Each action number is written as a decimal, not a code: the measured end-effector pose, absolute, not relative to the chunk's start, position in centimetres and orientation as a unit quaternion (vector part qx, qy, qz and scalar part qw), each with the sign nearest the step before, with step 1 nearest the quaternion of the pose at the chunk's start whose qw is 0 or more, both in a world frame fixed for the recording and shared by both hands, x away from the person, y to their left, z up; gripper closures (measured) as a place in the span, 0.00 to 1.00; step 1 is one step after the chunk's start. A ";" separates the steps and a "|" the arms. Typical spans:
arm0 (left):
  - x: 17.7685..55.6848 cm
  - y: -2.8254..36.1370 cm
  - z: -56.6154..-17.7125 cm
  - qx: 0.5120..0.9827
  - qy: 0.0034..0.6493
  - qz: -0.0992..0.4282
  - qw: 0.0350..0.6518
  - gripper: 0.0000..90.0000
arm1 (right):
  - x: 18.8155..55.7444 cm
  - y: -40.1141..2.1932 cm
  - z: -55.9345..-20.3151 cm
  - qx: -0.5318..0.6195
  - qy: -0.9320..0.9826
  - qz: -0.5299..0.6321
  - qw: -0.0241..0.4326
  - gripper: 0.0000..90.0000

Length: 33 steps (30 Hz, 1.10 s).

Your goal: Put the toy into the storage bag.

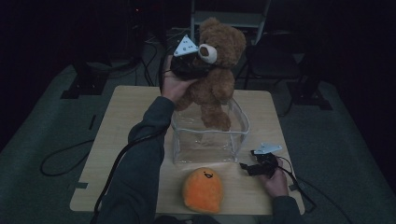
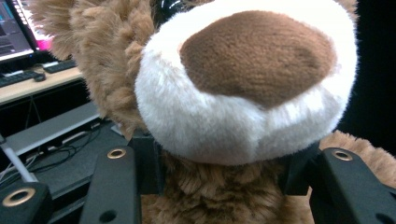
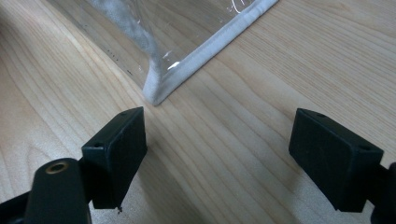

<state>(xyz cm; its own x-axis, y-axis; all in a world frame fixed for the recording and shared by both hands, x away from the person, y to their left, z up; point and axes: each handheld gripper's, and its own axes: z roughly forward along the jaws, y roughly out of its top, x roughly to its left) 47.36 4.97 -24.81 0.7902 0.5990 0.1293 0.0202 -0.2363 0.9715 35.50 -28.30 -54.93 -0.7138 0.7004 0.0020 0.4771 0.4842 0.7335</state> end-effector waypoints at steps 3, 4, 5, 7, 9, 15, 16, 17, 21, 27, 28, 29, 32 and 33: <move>47.5 4.6 -25.0 0.747 0.207 0.244 0.583 0.52 | 35.5 -28.3 -54.9 0.347 0.848 0.371 0.151 0.20; 47.5 4.5 -25.1 0.747 0.206 0.242 0.584 0.52 | 35.5 -28.3 -54.9 0.347 0.848 0.371 0.151 0.20; 47.6 4.4 -25.1 0.747 0.207 0.239 0.584 0.52 | 35.5 -28.3 -54.9 0.347 0.848 0.371 0.151 0.20; 47.7 4.1 -25.2 0.748 0.205 0.236 0.586 0.52 | 35.5 -28.3 -54.9 0.347 0.848 0.371 0.151 0.20; 47.7 3.8 -25.4 0.751 0.202 0.233 0.584 0.51 | 35.5 -28.3 -54.9 0.347 0.848 0.371 0.150 0.20; 48.0 3.5 -26.1 0.757 0.203 0.229 0.578 0.51 | 35.5 -28.3 -54.9 0.346 0.848 0.371 0.151 0.20; 48.1 3.5 -26.2 0.756 0.202 0.229 0.578 0.51 | 35.5 -28.3 -54.9 0.346 0.848 0.371 0.151 0.20; 48.1 3.5 -26.2 0.758 0.202 0.228 0.577 0.51 | 35.5 -28.3 -54.9 0.347 0.848 0.371 0.151 0.20; 48.2 3.5 -26.4 0.759 0.202 0.229 0.575 0.51 | 35.5 -28.3 -54.9 0.346 0.848 0.371 0.151 0.20; 48.3 3.6 -26.8 0.766 0.199 0.231 0.566 0.51 | 35.5 -28.3 -54.9 0.346 0.848 0.371 0.151 0.20; 48.3 3.6 -26.8 0.768 0.197 0.232 0.564 0.51 | 35.5 -28.3 -54.9 0.346 0.848 0.371 0.151 0.20; 48.3 3.6 -26.9 0.768 0.197 0.231 0.564 0.51 | 35.5 -28.3 -54.9 0.346 0.848 0.371 0.151 0.20; 48.3 3.7 -27.1 0.770 0.196 0.231 0.562 0.51 | 35.5 -28.3 -54.9 0.346 0.848 0.371 0.150 0.20; 48.3 3.7 -27.2 0.770 0.196 0.230 0.562 0.51 | 35.5 -28.3 -54.9 0.347 0.848 0.371 0.150 0.20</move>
